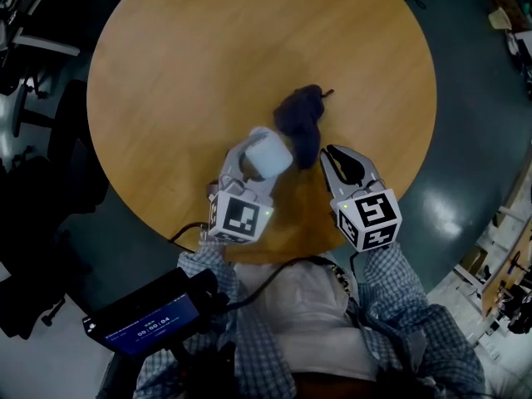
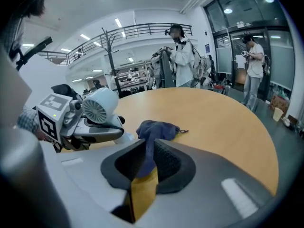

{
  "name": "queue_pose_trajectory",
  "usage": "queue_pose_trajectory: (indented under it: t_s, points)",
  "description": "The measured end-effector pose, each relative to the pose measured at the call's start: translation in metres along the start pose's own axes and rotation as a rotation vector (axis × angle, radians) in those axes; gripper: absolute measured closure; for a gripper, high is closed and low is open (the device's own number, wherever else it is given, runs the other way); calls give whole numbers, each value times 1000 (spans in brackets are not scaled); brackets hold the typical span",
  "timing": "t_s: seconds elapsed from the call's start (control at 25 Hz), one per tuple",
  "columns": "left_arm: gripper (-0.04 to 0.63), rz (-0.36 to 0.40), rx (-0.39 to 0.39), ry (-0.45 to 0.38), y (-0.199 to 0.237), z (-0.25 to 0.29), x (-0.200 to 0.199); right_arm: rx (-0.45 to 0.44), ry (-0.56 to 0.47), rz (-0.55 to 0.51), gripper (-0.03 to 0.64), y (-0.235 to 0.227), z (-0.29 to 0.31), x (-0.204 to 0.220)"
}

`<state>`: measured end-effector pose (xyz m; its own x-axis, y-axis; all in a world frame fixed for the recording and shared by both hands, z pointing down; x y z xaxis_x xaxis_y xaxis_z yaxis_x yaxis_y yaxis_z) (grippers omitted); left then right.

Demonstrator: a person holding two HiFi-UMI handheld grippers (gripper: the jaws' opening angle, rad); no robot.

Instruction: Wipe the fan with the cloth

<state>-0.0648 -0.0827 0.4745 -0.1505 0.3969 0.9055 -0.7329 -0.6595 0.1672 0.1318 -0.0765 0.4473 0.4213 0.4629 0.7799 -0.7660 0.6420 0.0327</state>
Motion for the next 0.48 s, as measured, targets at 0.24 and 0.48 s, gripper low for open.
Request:
queue_pose_trajectory:
  t_s: [0.24, 0.48]
  points:
    - [454, 47, 3, 35, -9, -3, 0, -12, 54, -148, 469, -12, 52, -14]
    - [454, 63, -20, 23, -19, -10, -10, -2, 170, -187, 463, -17, 96, -6]
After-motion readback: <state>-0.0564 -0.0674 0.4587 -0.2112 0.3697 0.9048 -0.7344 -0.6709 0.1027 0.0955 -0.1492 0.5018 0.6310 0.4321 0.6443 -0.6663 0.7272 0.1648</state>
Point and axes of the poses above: the fingertips, and each gripper's own axes: z forward along the fingers, y to its left, x out of its underside, the point moved 10 cm from there along -z, backward along the fingers, and after that the axes turned 15 degrees about -z, right-handed, at the moved point
